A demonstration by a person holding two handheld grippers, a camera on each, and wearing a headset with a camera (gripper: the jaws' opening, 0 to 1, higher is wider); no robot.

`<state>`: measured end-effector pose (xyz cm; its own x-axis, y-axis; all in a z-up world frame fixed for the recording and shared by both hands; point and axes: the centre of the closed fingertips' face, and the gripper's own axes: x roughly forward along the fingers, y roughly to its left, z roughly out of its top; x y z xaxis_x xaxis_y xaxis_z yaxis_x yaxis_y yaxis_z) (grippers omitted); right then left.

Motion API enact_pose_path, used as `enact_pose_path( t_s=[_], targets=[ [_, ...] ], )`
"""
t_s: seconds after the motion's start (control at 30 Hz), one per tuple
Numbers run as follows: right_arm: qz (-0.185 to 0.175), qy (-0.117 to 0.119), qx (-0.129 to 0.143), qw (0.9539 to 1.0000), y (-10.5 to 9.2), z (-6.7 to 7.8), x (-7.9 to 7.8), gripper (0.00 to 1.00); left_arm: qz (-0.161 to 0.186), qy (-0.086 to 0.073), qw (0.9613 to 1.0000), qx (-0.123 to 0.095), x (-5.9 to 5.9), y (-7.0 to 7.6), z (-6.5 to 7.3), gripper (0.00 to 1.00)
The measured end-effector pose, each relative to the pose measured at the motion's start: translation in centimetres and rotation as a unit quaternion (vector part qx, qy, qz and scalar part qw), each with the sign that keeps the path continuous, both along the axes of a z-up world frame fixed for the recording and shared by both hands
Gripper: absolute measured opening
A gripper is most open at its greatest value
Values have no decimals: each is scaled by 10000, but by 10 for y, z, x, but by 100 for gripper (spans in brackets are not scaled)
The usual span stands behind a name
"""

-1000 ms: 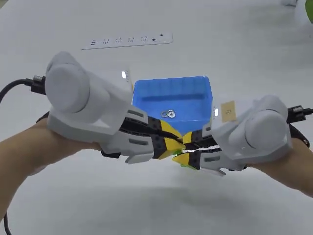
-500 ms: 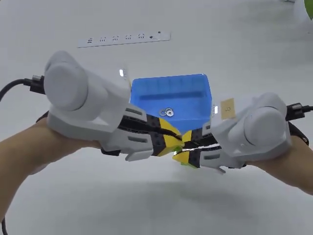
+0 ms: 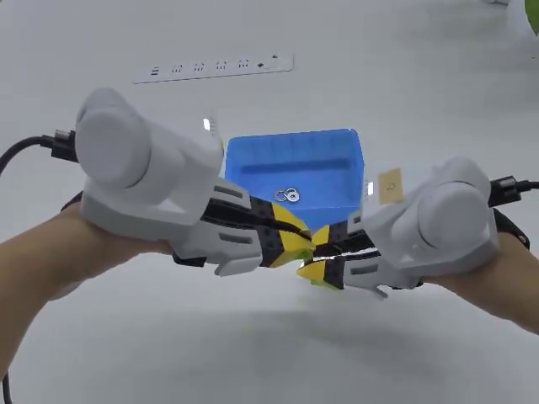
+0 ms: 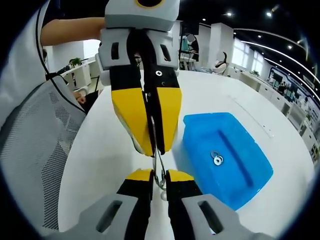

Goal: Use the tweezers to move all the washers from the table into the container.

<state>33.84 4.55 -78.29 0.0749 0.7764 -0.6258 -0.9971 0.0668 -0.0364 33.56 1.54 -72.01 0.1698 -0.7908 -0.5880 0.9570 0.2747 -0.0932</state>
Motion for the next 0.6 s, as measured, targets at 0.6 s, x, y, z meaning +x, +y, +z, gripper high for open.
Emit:
enact_pose_path(
  t_s=[0.6],
  targets=[
    [-48, 116, 156, 9998, -1, 14, -4, 10, 29, 67, 9999, -85, -3, 1, 12, 7]
  ],
)
